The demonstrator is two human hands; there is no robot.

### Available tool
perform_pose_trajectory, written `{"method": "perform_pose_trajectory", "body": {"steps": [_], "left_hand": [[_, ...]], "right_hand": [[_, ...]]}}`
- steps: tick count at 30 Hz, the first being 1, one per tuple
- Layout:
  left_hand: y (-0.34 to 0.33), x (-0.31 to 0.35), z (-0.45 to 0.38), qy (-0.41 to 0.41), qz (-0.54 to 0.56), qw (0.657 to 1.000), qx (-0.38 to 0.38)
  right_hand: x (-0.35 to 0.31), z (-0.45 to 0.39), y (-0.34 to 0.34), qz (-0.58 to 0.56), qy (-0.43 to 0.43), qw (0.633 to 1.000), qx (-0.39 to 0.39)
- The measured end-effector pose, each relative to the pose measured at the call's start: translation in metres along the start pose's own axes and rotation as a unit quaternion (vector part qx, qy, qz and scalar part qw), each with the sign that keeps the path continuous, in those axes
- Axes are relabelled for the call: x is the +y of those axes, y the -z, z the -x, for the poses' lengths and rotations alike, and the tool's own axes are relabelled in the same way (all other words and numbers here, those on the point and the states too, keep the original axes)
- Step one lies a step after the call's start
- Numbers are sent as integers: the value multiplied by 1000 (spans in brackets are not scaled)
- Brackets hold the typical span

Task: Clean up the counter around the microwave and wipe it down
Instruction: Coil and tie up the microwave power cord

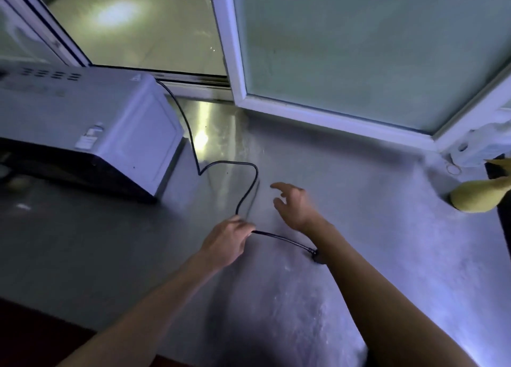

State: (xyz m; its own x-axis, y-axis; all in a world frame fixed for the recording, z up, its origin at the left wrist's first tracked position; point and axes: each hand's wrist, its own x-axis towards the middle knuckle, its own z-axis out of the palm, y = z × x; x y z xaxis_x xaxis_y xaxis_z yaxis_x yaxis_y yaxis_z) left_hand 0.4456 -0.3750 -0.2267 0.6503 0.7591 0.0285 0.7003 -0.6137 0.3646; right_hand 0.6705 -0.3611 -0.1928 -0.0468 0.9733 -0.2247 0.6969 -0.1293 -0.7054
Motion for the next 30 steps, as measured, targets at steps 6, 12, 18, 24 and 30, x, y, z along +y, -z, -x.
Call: {"method": "perform_pose_trajectory", "body": {"steps": [6,12,18,24,30], "left_hand": [[11,-36,9,-71,-14,996,45],[41,-91,10,-177,-19,982,60],[63,-156,1,-266,-5,962,69],[96,-188,-19,-264,1,951,161],[153,-175,-50,-109,149,925,332]], "right_hand": [[-19,-50,-32,-28,-139,988,-65],[-85,-102,-66,-304,-249,920,13],[-144,-126,-63,-347,-219,895,172],[-193,-116,-27,-309,-123,911,242],[-232,-109,-2,-265,-59,921,279]]}}
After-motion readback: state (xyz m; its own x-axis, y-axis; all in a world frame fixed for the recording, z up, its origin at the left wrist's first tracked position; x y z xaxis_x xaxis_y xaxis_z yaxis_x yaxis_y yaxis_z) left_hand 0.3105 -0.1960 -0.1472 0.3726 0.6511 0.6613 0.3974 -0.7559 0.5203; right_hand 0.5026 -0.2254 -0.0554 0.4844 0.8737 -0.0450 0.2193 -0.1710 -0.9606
